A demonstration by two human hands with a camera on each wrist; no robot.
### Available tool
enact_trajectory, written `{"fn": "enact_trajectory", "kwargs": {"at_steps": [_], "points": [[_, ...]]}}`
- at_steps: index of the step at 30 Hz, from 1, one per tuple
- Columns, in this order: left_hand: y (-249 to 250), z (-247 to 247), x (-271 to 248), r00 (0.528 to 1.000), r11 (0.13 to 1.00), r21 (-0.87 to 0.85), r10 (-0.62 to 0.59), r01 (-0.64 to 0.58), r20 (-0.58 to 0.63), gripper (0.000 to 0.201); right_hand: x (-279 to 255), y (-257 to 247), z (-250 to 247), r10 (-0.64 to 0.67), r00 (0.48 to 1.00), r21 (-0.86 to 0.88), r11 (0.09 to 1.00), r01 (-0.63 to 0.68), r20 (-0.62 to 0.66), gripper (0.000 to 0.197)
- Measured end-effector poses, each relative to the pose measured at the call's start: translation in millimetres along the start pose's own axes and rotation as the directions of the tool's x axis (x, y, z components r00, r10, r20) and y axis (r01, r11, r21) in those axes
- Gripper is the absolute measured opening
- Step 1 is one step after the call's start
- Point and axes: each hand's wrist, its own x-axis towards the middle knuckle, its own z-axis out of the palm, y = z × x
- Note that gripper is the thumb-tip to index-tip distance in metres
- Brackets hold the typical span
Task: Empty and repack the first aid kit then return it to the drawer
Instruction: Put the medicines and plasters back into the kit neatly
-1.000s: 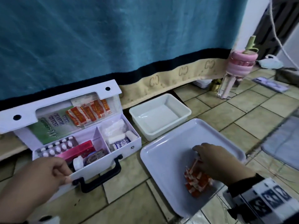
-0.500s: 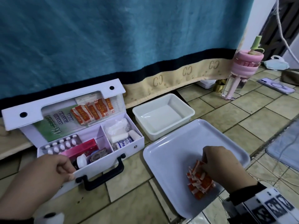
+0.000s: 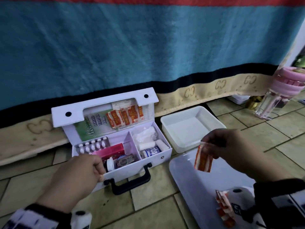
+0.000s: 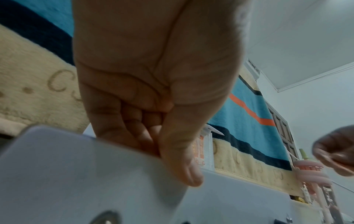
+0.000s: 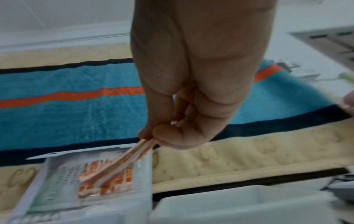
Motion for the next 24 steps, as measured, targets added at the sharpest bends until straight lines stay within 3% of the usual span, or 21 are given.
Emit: {"fn": "enact_trajectory", "kwargs": {"at_steps": [7,11,14,16,18,20,24], "points": [[-0.7,-3.8,8.9,0.997,0.999,-0.03,-0.023,0.025,0.072,0.025,61.2,-64.3,66.6,-0.132,0.966,0.075,0.99,0.118,0.222,0.017],[-1.1,-0.3,7.1,0.999,0.999,-0.02,-0.029,0.029,0.017,0.028,94.4,-83.7,90.0,-0.268,0.917,-0.254,0.903,0.345,0.294,0.016],[-1.5,3.4,2.0,0.999,1.0,0.025,-0.005,0.006,-0.052,0.027,114.2,-102.7,82.3,-0.404,0.9,-0.288,0.853,0.436,0.167,0.011],[-1.2,3.6,-0.5,0.996,0.998,0.057,0.01,-0.005,-0.09,0.023,125.6,-115.4,72.1,-0.466,0.884,-0.196,0.871,0.45,-0.042,0.006],[-0.6,3.1,-0.9,0.995,0.998,0.058,0.009,-0.003,-0.101,0.022,135.1,-123.2,65.7,-0.448,0.882,-0.08,0.894,0.441,-0.145,0.005],[-0.3,3.2,-0.5,0.996,0.999,0.051,0.006,-0.001,-0.094,0.022,142.1,-125.8,66.9,-0.44,0.885,-0.044,0.898,0.439,-0.153,0.005],[-1.6,3.3,-0.5,0.996,0.999,0.05,0.005,-0.001,-0.084,0.022,148.1,-122.0,70.8,-0.535,0.836,-0.194,0.839,0.509,-0.121,0.009]]}}
